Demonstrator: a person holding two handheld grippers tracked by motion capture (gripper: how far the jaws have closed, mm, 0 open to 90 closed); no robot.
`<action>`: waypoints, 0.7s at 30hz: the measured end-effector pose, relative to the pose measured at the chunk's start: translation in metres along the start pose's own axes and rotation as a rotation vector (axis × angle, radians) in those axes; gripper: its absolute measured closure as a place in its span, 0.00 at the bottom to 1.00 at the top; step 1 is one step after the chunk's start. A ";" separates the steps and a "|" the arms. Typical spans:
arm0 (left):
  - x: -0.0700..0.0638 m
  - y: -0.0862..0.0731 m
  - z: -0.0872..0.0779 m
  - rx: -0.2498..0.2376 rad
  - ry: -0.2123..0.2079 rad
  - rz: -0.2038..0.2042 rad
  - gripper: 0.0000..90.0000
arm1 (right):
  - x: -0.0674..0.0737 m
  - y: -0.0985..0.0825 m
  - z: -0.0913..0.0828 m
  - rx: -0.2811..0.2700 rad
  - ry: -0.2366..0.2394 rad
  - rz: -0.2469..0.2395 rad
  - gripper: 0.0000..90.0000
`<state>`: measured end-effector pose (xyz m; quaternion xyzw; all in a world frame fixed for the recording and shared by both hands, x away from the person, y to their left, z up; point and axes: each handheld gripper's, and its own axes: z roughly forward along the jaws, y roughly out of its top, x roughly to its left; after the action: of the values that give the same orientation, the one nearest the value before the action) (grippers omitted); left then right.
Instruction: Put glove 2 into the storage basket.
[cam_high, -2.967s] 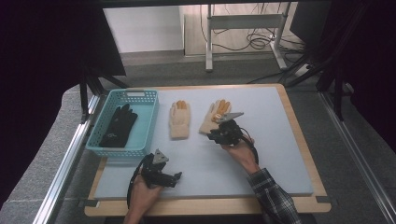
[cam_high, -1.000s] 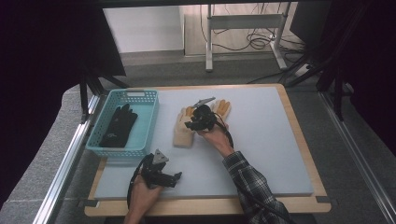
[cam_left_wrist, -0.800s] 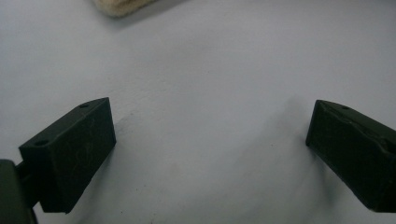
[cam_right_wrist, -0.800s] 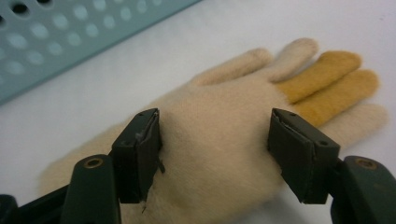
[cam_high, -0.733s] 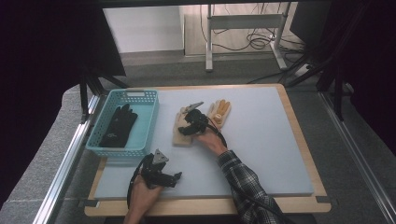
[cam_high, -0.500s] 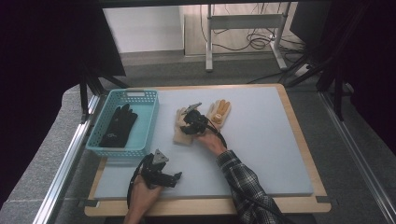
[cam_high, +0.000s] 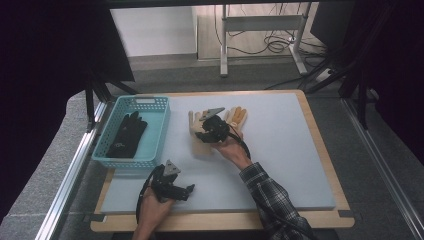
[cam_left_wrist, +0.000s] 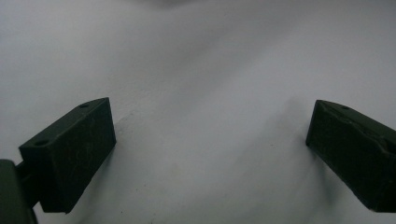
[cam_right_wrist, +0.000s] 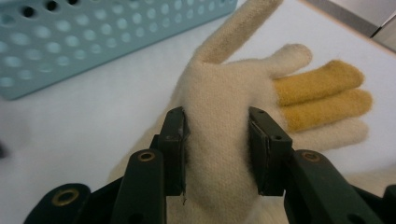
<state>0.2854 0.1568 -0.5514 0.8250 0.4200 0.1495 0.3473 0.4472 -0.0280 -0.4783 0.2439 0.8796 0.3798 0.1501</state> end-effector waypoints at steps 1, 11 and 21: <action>0.000 0.000 0.000 0.000 0.000 0.001 0.02 | 0.001 0.000 -0.007 -0.010 0.004 0.001 0.67; 0.000 0.000 0.000 -0.002 0.000 -0.001 0.02 | 0.023 -0.031 -0.086 -0.046 0.033 0.017 0.65; 0.000 0.000 0.000 -0.003 0.000 -0.005 0.02 | 0.055 -0.100 -0.108 -0.007 0.008 0.077 0.62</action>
<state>0.2855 0.1564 -0.5515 0.8233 0.4219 0.1491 0.3491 0.3215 -0.1215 -0.4848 0.2754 0.8689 0.3894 0.1326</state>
